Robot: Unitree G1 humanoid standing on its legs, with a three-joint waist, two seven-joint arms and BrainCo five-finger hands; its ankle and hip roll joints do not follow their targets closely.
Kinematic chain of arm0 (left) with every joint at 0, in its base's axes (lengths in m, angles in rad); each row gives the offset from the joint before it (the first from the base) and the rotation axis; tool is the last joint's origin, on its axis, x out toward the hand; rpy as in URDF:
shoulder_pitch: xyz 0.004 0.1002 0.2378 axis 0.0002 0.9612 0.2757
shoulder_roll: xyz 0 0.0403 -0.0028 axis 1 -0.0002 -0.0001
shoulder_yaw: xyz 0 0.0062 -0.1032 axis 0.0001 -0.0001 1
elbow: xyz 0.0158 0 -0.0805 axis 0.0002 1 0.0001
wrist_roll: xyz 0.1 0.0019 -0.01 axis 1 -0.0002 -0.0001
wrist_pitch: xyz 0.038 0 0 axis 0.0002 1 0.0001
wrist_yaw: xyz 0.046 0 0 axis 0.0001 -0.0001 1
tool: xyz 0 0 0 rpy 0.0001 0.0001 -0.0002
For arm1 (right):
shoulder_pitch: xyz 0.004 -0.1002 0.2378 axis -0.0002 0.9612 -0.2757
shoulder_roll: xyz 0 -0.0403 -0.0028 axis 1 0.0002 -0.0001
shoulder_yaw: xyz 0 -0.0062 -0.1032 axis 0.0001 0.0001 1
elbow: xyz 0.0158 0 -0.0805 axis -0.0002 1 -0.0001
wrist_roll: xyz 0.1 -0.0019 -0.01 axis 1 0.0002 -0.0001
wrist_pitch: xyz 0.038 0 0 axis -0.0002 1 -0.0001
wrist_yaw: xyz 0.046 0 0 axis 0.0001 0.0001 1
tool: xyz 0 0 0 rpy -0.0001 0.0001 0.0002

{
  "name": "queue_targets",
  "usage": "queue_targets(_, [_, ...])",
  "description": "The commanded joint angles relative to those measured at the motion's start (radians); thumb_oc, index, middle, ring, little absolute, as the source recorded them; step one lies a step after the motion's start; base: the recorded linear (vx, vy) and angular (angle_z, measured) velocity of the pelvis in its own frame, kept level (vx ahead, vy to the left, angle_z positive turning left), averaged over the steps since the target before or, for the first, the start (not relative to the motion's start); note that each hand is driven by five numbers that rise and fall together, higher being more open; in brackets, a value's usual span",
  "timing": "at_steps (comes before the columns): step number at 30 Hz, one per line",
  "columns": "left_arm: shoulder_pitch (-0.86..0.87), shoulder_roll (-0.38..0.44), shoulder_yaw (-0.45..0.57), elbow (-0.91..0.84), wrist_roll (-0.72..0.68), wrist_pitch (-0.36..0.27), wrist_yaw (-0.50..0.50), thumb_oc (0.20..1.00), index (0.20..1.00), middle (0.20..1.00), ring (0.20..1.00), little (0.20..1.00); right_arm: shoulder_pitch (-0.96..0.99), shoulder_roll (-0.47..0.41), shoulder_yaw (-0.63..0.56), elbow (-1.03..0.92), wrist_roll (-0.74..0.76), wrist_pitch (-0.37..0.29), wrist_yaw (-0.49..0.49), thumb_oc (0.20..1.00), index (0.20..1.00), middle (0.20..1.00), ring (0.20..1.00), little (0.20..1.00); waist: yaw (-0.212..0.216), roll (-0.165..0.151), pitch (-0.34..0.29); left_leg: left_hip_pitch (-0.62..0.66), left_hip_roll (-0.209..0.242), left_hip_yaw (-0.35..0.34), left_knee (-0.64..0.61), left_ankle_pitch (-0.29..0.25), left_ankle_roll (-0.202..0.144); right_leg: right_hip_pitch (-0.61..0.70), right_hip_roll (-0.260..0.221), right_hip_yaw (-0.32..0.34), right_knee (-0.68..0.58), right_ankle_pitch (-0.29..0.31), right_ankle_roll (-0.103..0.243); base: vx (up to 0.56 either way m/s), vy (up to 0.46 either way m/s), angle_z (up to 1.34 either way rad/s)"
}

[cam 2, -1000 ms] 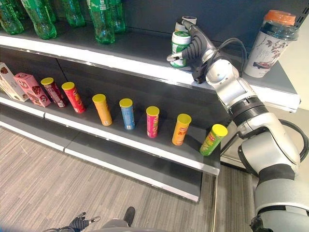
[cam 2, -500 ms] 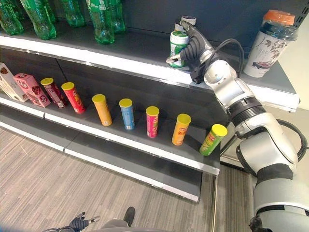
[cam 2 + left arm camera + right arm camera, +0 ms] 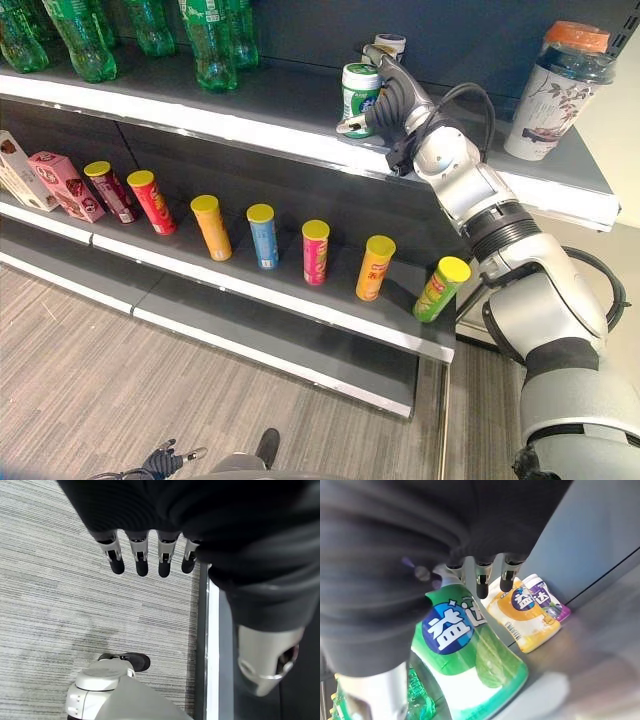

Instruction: Put the goods on the table back onto the shelves and tidy them up.

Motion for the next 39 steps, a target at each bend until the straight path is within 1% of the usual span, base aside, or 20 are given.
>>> queue_targets(1, [-0.042, 0.039, -0.009, 0.042, -0.01, -0.007, 0.02, 1.0, 1.0, 1.0, 1.0, 1.0, -0.172, -0.075, 0.008, -0.008, -0.018, -0.017, -0.085, 1.0, 1.0, 1.0, 1.0, 1.0, 0.013, -0.042, 0.001, 0.101, 0.016, 0.073, 0.002, -0.19, -0.024, -0.139, -0.073, 0.034, 0.019, 0.107, 0.031, 0.0, 0.0, 0.0])
queue_targets(4, [-0.041, 0.037, -0.005, 0.042, -0.011, -0.006, 0.025, 1.0, 1.0, 1.0, 1.0, 1.0, -0.177, -0.111, -0.008, -0.049, -0.039, -0.018, -0.121, 1.0, 1.0, 1.0, 1.0, 1.0, 0.005, -0.04, 0.0, 0.104, 0.017, 0.076, 0.002, -0.192, -0.024, -0.14, -0.073, 0.039, 0.019, 0.108, 0.031, 0.0, 0.007, -0.02])
queue_targets(5, [-0.038, 0.028, 0.008, 0.039, -0.006, -0.001, 0.038, 1.0, 1.0, 1.0, 1.0, 1.0, -0.162, -0.19, -0.075, -0.184, -0.094, -0.021, -0.191, 1.0, 1.0, 1.0, 1.0, 1.0, -0.015, -0.033, -0.003, 0.107, 0.019, 0.085, 0.002, -0.196, -0.023, -0.142, -0.072, 0.046, 0.017, 0.108, 0.032, 0.0, 0.017, -0.12])
queue_targets(6, [-0.037, 0.03, 0.007, 0.039, -0.006, -0.001, 0.038, 1.0, 1.0, 1.0, 1.0, 1.0, -0.156, -0.191, -0.079, -0.189, -0.095, -0.019, -0.191, 1.0, 1.0, 1.0, 1.0, 1.0, -0.013, -0.034, -0.003, 0.108, 0.019, 0.086, 0.002, -0.197, -0.023, -0.142, -0.072, 0.047, 0.017, 0.108, 0.032, 0.0, 0.021, -0.22])
queue_targets(8, [-0.034, 0.021, 0.023, 0.041, -0.002, 0.006, 0.047, 1.0, 1.0, 1.0, 1.0, 1.0, -0.121, -0.257, -0.145, -0.329, -0.132, -0.027, -0.231, 1.0, 1.0, 1.0, 1.0, 1.0, -0.03, -0.027, -0.003, 0.111, 0.02, 0.09, 0.002, -0.201, -0.021, -0.145, -0.072, 0.055, 0.018, 0.107, 0.033, 0.0, 0.007, -0.18])
queue_targets(11, [-0.034, 0.016, 0.042, 0.053, 0.011, 0.015, 0.055, 1.0, 1.0, 1.0, 1.0, 1.0, -0.04, -0.315, -0.229, -0.528, -0.125, -0.052, -0.225, 1.0, 1.0, 1.0, 1.0, 1.0, -0.049, -0.024, -0.01, 0.117, 0.023, 0.098, 0.002, -0.206, -0.021, -0.145, -0.071, 0.063, 0.017, 0.105, 0.034, 0.0, -0.002, -0.03])
queue_targets(13, [-0.032, 0.015, 0.044, 0.055, 0.024, 0.018, 0.053, 1.0, 1.0, 1.0, 1.0, 1.0, 0.014, -0.337, -0.267, -0.642, -0.088, -0.075, -0.186, 1.0, 1.0, 1.0, 1.0, 1.0, -0.059, -0.025, -0.016, 0.12, 0.026, 0.106, 0.002, -0.207, -0.023, -0.146, -0.069, 0.067, 0.018, 0.105, 0.034, -0.02, -0.014, -0.17])
queue_targets(14, [-0.034, 0.018, 0.044, 0.054, 0.035, 0.02, 0.043, 1.0, 1.0, 1.0, 1.0, 1.0, 0.044, -0.358, -0.258, -0.744, -0.061, -0.09, -0.131, 1.0, 1.0, 1.0, 1.0, 1.0, -0.069, -0.024, -0.022, 0.124, 0.031, 0.114, 0.002, -0.208, -0.025, -0.148, -0.068, 0.074, 0.019, 0.105, 0.033, -0.03, -0.02, -0.21])
queue_targets(21, [-0.045, 0.029, 0.044, 0.023, 0.057, 0.015, 0.026, 1.0, 1.0, 1.0, 1.0, 1.0, 0.098, -0.388, -0.177, -0.956, 0.043, -0.14, 0.041, 1.0, 1.0, 1.0, 1.0, 1.0, -0.093, -0.02, -0.036, 0.143, 0.045, 0.146, 0.002, -0.211, -0.033, -0.15, -0.055, 0.106, 0.014, 0.106, 0.03, -0.02, -0.013, -0.24])
queue_targets(22, [-0.042, 0.026, 0.048, 0.016, 0.062, 0.012, 0.021, 1.0, 1.0, 1.0, 1.0, 1.0, 0.153, -0.382, -0.168, -1.013, 0.137, -0.155, 0.111, 1.0, 1.0, 1.0, 1.0, 1.0, -0.102, -0.018, -0.038, 0.147, 0.051, 0.155, 0.002, -0.21, -0.035, -0.151, -0.053, 0.113, 0.011, 0.107, 0.028, -0.03, 0.001, -0.15])
queue_targets(25, [-0.039, 0.017, 0.046, -0.005, 0.072, 0.006, 0.014, 1.0, 1.0, 1.0, 1.0, 1.0, 0.258, -0.379, -0.184, -1.054, 0.247, -0.168, 0.174, 1.0, 1.0, 1.0, 1.0, 1.0, -0.115, -0.015, -0.038, 0.151, 0.054, 0.165, 0.002, -0.211, -0.034, -0.154, -0.048, 0.124, 0.01, 0.107, 0.027, -0.02, 0.004, -0.16])
queue_targets(27, [-0.036, 0.013, 0.04, -0.015, 0.076, 0.003, 0.006, 1.0, 1.0, 1.0, 1.0, 1.0, 0.328, -0.368, -0.203, -1.07, 0.284, -0.169, 0.199, 1.0, 1.0, 1.0, 1.0, 1.0, -0.118, -0.014, -0.037, 0.153, 0.055, 0.168, 0.002, -0.212, -0.034, -0.156, -0.046, 0.129, 0.011, 0.107, 0.027, -0.02, 0.006, -0.1])
queue_targets(28, [-0.028, -0.005, 0.044, -0.035, 0.089, -0.002, -0.01, 1.0, 1.0, 1.0, 1.0, 1.0, 0.489, -0.351, -0.233, -1.081, 0.34, -0.157, 0.255, 1.0, 1.0, 1.0, 1.0, 1.0, -0.135, -0.006, -0.032, 0.157, 0.059, 0.178, 0.002, -0.214, -0.033, -0.161, -0.044, 0.138, 0.012, 0.108, 0.027, -0.04, 0.013, -0.07])
queue_targets(29, [-0.021, -0.019, 0.044, -0.047, 0.102, -0.005, -0.022, 1.0, 1.0, 1.0, 1.0, 1.0, 0.68, -0.288, -0.267, -1.071, 0.39, -0.127, 0.32, 1.0, 1.0, 1.0, 1.0, 1.0, -0.148, 0.0, -0.022, 0.159, 0.061, 0.187, 0.002, -0.215, -0.033, -0.166, -0.044, 0.148, 0.015, 0.11, 0.028, -0.06, 0.016, -0.1])
queue_targets(31, [-0.019, -0.02, 0.049, -0.056, 0.12, -0.009, -0.032, 1.0, 1.0, 1.0, 1.0, 1.0, 0.831, -0.22, -0.235, -1.011, 0.416, -0.075, 0.397, 1.0, 1.0, 1.0, 1.0, 1.0, -0.155, 0.005, -0.009, 0.161, 0.061, 0.197, 0.002, -0.217, -0.032, -0.175, -0.044, 0.159, 0.016, 0.112, 0.03, -0.06, 0.01, -0.25])
queue_targets(34, [-0.024, -0.018, 0.056, -0.071, 0.129, -0.005, -0.047, 1.0, 1.0, 1.0, 1.0, 1.0, 0.961, -0.121, -0.14, -0.861, 0.341, -0.01, 0.456, 1.0, 1.0, 1.0, 1.0, 1.0, -0.162, 0.016, 0.007, 0.159, 0.06, 0.205, 0.002, -0.218, -0.029, -0.187, -0.047, 0.169, 0.022, 0.114, 0.03, -0.04, 0.018, -0.31])
queue_targets(35, [-0.029, -0.019, 0.05, -0.072, 0.133, -0.007, -0.049, 1.0, 1.0, 1.0, 1.0, 1.0, 0.985, -0.056, -0.1, -0.75, 0.25, -0.002, 0.443, 1.0, 1.0, 1.0, 1.0, 1.0, -0.161, 0.021, 0.015, 0.158, 0.059, 0.205, 0.002, -0.217, -0.026, -0.188, -0.05, 0.168, 0.025, 0.113, 0.029, -0.03, 0.024, -0.21])
queue_targets(37, [-0.037, -0.021, 0.038, -0.07, 0.133, -0.006, -0.048, 1.0, 1.0, 1.0, 1.0, 1.0, 1.006, 0.027, -0.082, -0.647, 0.203, 0.007, 0.438, 1.0, 1.0, 1.0, 1.0, 1.0, -0.161, 0.024, 0.021, 0.156, 0.057, 0.2, 0.002, -0.216, -0.023, -0.188, -0.052, 0.166, 0.029, 0.112, 0.029, -0.01, 0.017, -0.09])
queue_targets(38, [-0.037, -0.021, 0.038, -0.07, 0.133, -0.006, -0.048, 1.0, 1.0, 1.0, 1.0, 1.0, 1.005, 0.029, -0.081, -0.645, 0.202, 0.005, 0.438, 1.0, 1.0, 1.0, 1.0, 1.0, -0.162, 0.023, 0.021, 0.156, 0.057, 0.2, 0.002, -0.216, -0.023, -0.188, -0.052, 0.166, 0.029, 0.112, 0.029, 0.0, 0.0, 0.0])
queue_targets(39, [-0.047, -0.017, 0.021, -0.063, 0.141, -0.004, -0.047, 1.0, 1.0, 1.0, 1.0, 1.0, 0.991, 0.102, -0.041, -0.57, 0.148, 0.017, 0.433, 1.0, 1.0, 1.0, 1.0, 1.0, -0.156, 0.028, 0.025, 0.154, 0.052, 0.197, 0.002, -0.216, -0.022, -0.187, -0.056, 0.16, 0.031, 0.11, 0.03, 0.0, 0.0, 0.0])
